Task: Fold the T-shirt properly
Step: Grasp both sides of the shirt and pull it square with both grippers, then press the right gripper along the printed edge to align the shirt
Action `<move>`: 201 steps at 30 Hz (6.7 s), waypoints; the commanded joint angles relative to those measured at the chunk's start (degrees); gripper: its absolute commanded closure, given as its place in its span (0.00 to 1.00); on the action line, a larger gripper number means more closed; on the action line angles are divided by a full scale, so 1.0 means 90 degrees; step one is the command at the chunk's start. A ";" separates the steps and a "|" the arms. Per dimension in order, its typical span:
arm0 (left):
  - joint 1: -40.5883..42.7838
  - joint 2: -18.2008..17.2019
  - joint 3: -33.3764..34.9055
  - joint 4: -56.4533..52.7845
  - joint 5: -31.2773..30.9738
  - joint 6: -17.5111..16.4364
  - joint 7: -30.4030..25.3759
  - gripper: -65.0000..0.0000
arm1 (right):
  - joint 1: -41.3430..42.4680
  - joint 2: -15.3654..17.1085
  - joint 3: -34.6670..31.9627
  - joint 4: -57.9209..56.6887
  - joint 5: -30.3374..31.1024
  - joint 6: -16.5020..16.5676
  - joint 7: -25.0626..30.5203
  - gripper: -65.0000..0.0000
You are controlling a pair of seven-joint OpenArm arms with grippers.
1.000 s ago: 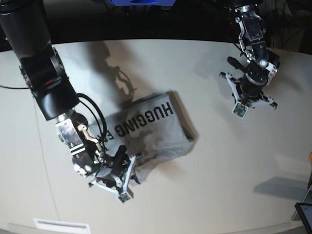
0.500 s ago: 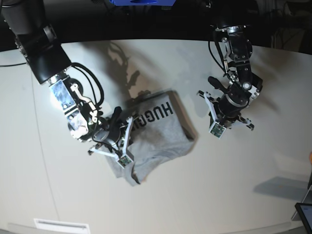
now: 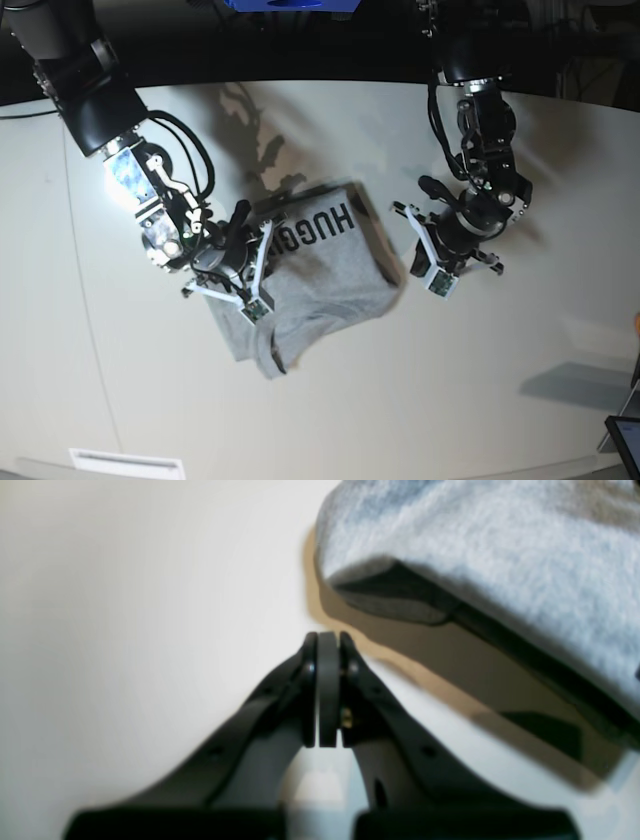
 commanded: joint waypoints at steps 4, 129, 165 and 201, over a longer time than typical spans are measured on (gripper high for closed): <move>-0.0367 -0.0027 0.0000 -0.0390 -0.0081 0.0045 -0.0480 0.99 | 0.0154 0.0008 0.0044 0.0117 0.0018 0.0007 0.0059 1.00; -0.0660 -0.1131 0.1621 -0.0859 -0.0032 0.0284 -0.1329 1.00 | -0.2327 0.1014 0.2056 0.1582 0.0009 -0.0863 0.0273 1.00; 0.1918 -0.1229 0.0635 0.1290 -0.0013 0.0284 -0.1114 1.00 | -0.1067 -0.0383 0.0630 0.1543 0.0067 -0.0843 -0.0225 0.68; 0.1869 -0.1366 0.0635 0.1232 -0.0013 0.0284 -0.1114 1.00 | -0.3626 0.0232 0.1548 0.3027 0.0067 -0.0902 0.0029 0.69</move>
